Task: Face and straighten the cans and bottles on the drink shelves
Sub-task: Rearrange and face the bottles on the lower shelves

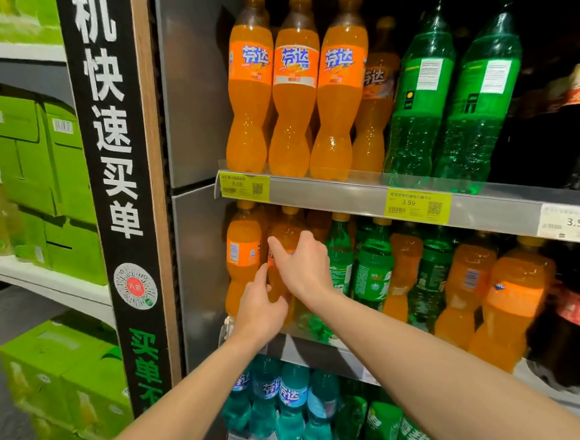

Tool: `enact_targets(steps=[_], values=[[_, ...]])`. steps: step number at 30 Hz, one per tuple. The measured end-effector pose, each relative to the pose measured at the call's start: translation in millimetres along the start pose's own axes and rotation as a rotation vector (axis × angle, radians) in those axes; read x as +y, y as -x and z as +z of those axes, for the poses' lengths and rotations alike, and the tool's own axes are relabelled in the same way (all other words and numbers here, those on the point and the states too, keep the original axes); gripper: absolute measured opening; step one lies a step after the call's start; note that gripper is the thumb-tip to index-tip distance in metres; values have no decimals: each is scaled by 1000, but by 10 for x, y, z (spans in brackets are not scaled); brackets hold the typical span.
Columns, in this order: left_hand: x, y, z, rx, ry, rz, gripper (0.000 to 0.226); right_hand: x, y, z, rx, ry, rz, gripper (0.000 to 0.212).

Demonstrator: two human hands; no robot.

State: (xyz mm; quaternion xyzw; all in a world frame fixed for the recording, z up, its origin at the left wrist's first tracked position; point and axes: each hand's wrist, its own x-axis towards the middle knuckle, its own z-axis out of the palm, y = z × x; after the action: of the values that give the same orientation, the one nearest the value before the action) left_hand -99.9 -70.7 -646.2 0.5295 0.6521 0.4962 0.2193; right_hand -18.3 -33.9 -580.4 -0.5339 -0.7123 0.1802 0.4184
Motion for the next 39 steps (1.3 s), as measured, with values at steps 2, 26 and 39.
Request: enact_targets(steps=[2,26,39], values=[[-11,17,29,19,3,-49,64,-3,11,-6,-18,-10,-4,44],[-404,-213,307,40,-179,38,31,560,264,267,-290,-43,51,33],[-276,-240,158,91,-180,-51,24,547,220,320,-385,-86,73,33]])
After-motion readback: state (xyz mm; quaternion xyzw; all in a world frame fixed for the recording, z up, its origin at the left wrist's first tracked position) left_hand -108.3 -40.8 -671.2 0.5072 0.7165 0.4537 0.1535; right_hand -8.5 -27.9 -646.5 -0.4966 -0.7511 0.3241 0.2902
